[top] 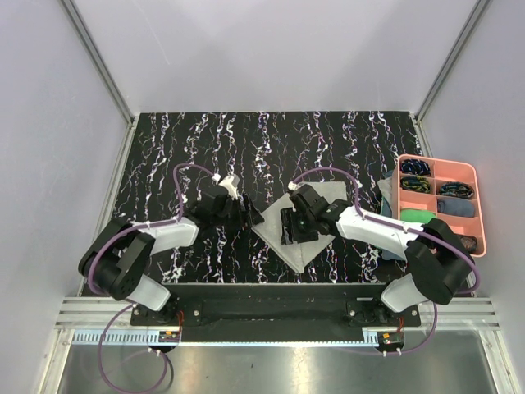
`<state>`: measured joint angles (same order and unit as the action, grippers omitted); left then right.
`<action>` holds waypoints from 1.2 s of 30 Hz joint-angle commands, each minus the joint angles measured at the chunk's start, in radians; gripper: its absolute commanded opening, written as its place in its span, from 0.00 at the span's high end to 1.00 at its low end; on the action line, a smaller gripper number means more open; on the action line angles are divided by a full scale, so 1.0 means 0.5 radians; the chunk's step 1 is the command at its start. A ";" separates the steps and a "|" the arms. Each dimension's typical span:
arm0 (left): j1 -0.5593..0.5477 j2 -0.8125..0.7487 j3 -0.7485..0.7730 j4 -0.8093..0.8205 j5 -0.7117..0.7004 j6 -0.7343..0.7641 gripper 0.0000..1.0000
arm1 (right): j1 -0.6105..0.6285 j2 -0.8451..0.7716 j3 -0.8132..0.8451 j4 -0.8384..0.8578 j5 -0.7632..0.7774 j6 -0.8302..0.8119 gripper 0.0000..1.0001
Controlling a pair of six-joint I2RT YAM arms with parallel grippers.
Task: Fold the napkin, place the utensils inside, and roll it up
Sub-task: Fold the napkin
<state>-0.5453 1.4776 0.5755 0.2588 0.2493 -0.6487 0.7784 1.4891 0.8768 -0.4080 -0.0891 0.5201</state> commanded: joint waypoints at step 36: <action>0.244 0.137 0.095 0.089 0.544 -0.224 1.00 | 0.808 0.537 0.612 0.073 1.264 -0.503 0.37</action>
<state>-0.4442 1.5642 0.5945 0.2554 0.4313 -0.7212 1.1149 1.6913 1.1263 -0.3855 0.3431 0.3305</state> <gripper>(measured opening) 0.037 0.631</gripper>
